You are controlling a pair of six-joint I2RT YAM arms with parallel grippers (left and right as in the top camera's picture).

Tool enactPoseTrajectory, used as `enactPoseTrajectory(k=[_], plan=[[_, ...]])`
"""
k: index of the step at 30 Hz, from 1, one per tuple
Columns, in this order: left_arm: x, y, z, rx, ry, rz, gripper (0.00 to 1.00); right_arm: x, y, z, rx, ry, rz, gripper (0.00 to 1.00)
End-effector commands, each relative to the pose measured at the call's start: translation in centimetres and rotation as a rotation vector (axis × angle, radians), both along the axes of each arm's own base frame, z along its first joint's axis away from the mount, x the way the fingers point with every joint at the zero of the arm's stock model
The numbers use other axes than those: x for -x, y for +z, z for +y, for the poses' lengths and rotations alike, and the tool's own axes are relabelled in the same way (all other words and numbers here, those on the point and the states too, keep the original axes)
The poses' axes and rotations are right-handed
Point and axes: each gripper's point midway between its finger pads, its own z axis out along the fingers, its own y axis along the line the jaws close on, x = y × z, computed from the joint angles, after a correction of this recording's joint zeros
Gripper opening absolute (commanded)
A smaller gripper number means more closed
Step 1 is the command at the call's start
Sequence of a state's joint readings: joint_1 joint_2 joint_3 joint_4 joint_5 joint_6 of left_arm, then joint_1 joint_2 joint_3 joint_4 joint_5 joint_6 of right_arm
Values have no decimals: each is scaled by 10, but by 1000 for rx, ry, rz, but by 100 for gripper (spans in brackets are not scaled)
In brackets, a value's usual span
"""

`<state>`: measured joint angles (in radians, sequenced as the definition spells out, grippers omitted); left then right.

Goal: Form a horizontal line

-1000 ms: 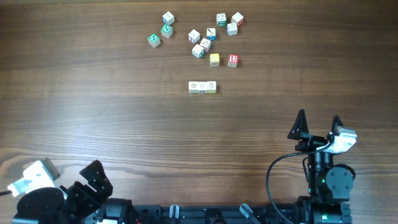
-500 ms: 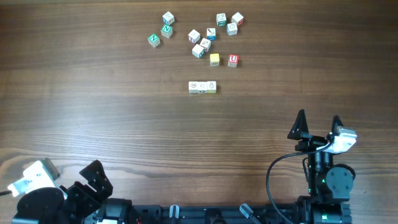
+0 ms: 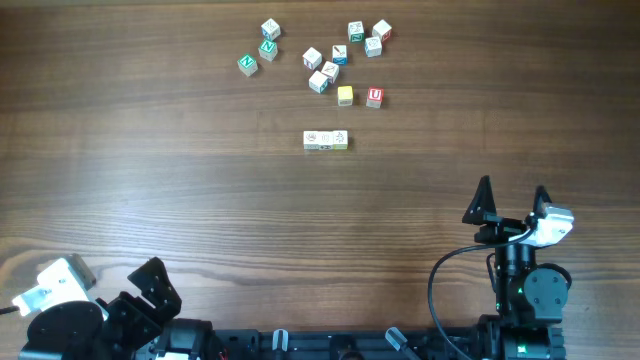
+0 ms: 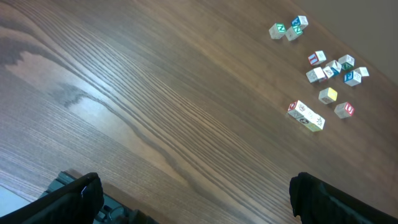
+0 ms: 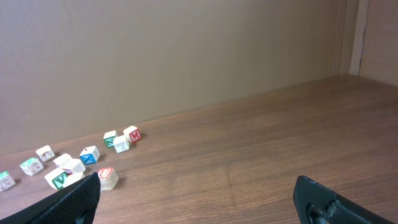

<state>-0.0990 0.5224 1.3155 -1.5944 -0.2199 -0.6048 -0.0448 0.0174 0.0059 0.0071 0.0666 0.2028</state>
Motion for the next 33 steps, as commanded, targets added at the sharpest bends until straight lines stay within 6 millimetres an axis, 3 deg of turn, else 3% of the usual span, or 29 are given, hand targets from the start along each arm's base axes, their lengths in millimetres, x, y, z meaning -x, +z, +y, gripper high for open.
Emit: enactPoseTrajectory(k=[1, 7, 12, 15, 16, 24, 33], plan=[[1, -1, 1, -3, 7, -3, 100, 0, 3, 3, 18, 21, -13, 100], [-22, 23, -2, 6, -8, -169, 100, 0, 3, 3, 18, 20, -13, 100], [-60, 23, -23, -156, -256, -297, 100, 0, 3, 3, 18, 20, -13, 100], [-82, 6, -32, -227, -348, -371, 100, 0, 3, 3, 18, 20, -13, 100], [-89, -8, -35, -231, -355, -398, 100, 0, 3, 3, 18, 20, -13, 100], [-112, -74, -45, -211, -391, -459, 100, 0, 3, 3, 18, 21, -13, 100], [-133, -110, -51, -213, -397, -577, 100, 0, 3, 3, 18, 20, -13, 100]])
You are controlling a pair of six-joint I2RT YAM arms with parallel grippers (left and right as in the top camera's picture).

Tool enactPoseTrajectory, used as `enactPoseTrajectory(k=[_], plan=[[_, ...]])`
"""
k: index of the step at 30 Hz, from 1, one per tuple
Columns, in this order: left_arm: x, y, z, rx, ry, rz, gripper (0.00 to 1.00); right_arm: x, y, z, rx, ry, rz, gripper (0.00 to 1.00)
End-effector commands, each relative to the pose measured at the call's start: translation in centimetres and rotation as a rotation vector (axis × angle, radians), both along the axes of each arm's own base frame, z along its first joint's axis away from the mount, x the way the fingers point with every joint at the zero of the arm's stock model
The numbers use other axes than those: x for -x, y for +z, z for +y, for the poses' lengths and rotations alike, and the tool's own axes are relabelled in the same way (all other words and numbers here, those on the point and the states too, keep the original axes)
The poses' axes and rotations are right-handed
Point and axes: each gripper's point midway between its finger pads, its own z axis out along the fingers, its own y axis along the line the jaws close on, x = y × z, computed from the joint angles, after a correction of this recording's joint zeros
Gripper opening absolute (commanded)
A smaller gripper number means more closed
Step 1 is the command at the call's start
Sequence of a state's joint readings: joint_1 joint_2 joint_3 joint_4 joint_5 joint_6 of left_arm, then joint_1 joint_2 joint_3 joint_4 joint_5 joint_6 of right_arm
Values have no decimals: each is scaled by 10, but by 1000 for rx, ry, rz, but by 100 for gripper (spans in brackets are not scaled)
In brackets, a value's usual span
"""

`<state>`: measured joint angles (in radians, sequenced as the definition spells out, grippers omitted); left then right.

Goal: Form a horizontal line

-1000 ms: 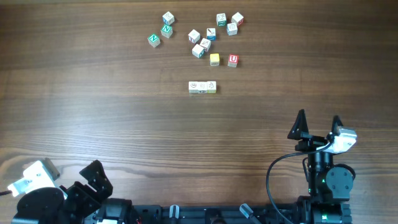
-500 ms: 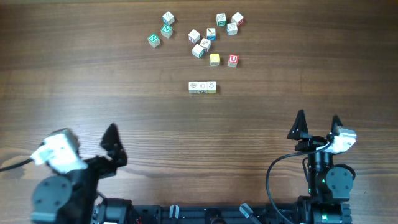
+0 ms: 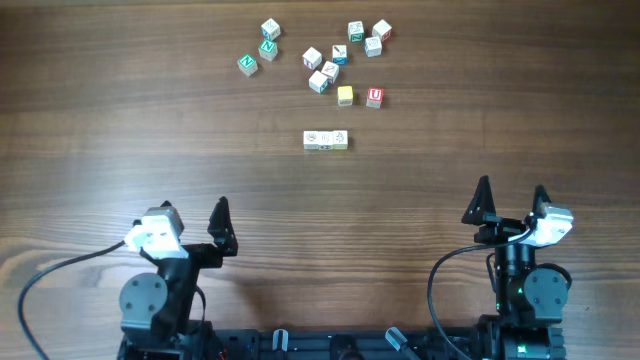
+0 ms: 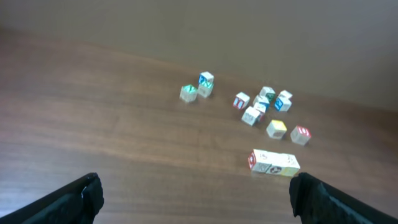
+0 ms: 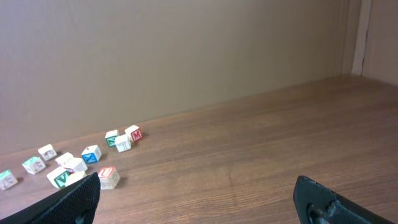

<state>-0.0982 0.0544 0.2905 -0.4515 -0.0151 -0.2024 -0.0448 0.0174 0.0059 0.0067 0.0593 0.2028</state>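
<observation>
Three blocks form a short row (image 3: pixel 326 140) mid-table, also seen in the left wrist view as the row (image 4: pixel 274 163). Behind it lie loose letter blocks: a yellow block (image 3: pixel 345 95), a red U block (image 3: pixel 374 97), a white cluster (image 3: pixel 322 68), green N blocks (image 3: pixel 258 50) and a far group (image 3: pixel 366 36). My left gripper (image 3: pixel 190 215) stands open at the front left, facing the blocks, with nothing between its fingers (image 4: pixel 81 199). At the front right, my right gripper (image 3: pixel 512 190) is open and empty too, far from every block.
The wooden table (image 3: pixel 120 120) stretches bare between both grippers and the blocks. A plain brown wall (image 5: pixel 186 50) rises behind the far edge. The right wrist view shows the red U block (image 5: pixel 108 177) and its neighbours at the lower left.
My left arm was folded away at the front left corner, camera aimed across the table. Now it stands further in, pointing at the blocks. The right arm and all blocks are unchanged.
</observation>
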Motion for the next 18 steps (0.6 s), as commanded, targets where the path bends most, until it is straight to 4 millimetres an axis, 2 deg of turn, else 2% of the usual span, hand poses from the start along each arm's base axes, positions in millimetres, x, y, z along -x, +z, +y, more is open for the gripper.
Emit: enactPoseTrajectory(k=[1, 5, 9, 15, 18], plan=[[-7, -18, -3, -13, -20, -29, 100, 1, 3, 2, 18, 13, -14, 100], [-18, -31, -5, -9, -20, -78, 100, 1, 3, 2, 18, 13, -14, 99], [-25, -34, -5, -7, -20, -144, 100, 1, 3, 2, 18, 13, -14, 100], [-25, -34, -3, -78, -18, -152, 100, 1, 3, 2, 18, 13, -13, 100], [-26, -20, 2, -77, 12, -205, 100, 1, 3, 2, 18, 13, -13, 100]])
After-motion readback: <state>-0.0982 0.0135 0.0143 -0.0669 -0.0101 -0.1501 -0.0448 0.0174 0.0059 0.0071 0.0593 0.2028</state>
